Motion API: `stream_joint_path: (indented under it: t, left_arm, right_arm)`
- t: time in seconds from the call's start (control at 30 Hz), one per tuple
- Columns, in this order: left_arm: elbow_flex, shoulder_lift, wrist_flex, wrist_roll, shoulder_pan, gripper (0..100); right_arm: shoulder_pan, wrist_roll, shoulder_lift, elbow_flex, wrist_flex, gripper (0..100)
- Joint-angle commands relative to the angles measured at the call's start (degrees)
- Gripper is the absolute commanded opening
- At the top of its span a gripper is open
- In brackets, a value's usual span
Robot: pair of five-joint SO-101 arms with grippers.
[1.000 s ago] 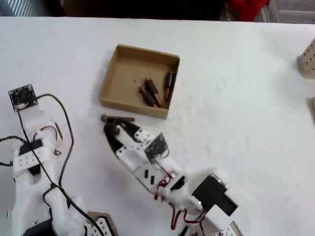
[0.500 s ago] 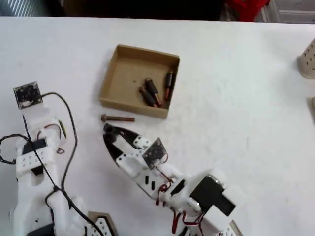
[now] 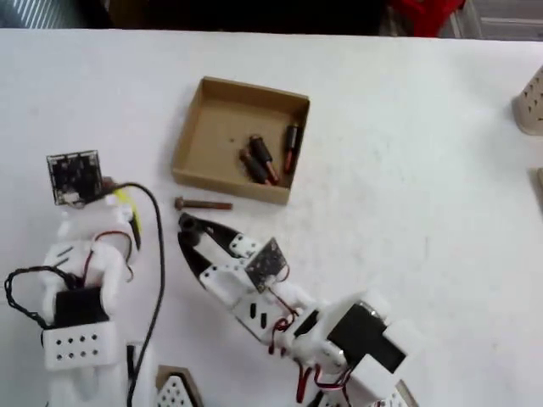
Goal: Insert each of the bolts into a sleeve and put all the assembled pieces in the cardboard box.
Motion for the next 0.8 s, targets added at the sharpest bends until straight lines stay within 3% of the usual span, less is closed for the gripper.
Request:
stream_joint_path:
  t: [0.0, 0.27, 0.5, 0.63, 0.77]
  left_arm:
    - [-3.0, -2.1, -1.1, 0.6, 4.2, 2]
    - [-0.3, -2.2, -11.8, 1.3, 5.6, 2]
    - [7.4, -2.2, -23.9, 19.7, 10.5, 2]
    - [11.8, -2.2, -31.9, 20.1, 11.1, 2]
    - [12.7, -2.2, -33.8, 20.1, 11.3, 2]
  right_arm:
    - [-0.4, -0.5, -0.3, -0.1, 0.3, 1.6]
    - [-0.4, -0.5, -0.2, -0.1, 0.3, 1.6]
    - [-0.4, -0.5, -0.2, -0.1, 0.3, 1.6]
    - [-0.4, -0.5, -0.2, -0.1, 0.3, 1.6]
    - [-0.4, -0.5, -0.2, -0.1, 0.4, 1.6]
